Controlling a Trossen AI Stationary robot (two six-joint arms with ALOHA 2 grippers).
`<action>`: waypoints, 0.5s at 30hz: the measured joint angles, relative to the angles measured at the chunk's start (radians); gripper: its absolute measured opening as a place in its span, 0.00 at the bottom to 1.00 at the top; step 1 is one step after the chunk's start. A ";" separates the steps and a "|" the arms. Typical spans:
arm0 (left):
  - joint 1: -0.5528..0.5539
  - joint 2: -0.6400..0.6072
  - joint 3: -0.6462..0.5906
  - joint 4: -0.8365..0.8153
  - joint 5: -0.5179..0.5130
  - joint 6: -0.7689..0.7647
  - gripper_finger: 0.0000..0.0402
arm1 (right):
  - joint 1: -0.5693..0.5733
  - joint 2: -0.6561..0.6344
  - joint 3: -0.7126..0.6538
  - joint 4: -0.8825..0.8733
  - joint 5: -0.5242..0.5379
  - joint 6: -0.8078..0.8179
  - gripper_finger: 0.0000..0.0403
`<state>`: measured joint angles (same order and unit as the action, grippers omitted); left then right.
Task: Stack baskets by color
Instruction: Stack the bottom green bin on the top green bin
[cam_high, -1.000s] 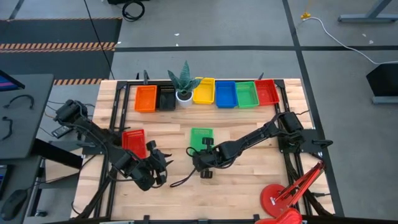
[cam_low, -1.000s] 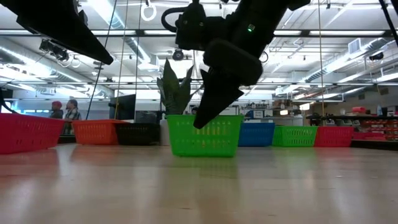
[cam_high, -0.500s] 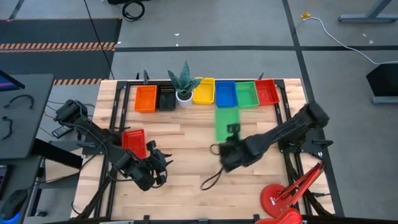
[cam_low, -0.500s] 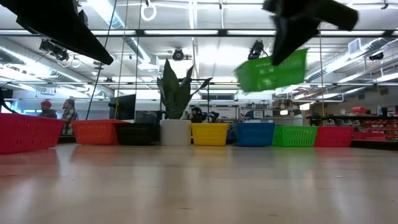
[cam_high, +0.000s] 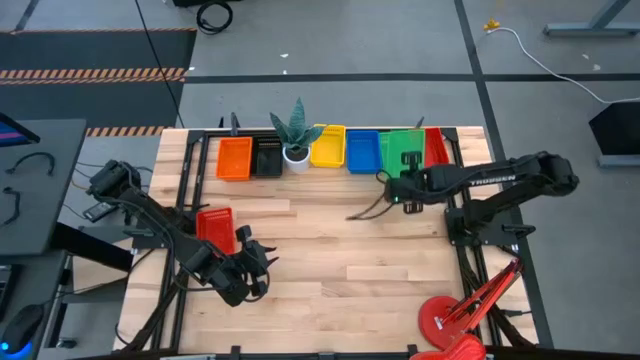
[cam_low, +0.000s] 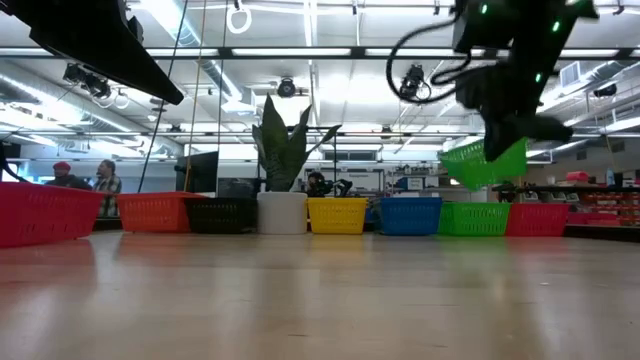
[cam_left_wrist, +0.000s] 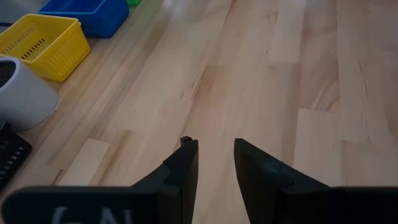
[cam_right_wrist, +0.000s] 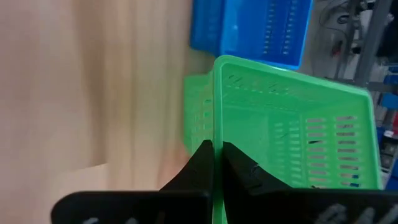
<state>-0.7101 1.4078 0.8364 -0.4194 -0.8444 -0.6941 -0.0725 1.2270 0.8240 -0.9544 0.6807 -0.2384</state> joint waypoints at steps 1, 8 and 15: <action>0.000 0.000 0.000 0.000 0.000 0.000 0.27 | -0.038 -0.009 -0.031 0.059 0.000 -0.048 0.03; 0.000 0.000 0.000 0.000 0.000 -0.001 0.27 | -0.222 -0.018 -0.148 0.400 -0.074 -0.269 0.03; 0.000 0.000 0.000 0.004 0.000 -0.002 0.27 | -0.300 -0.018 -0.151 0.408 -0.309 -0.308 0.03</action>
<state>-0.7097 1.4078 0.8364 -0.4155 -0.8445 -0.6960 -0.3721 1.2095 0.6731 -0.5460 0.3720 -0.5461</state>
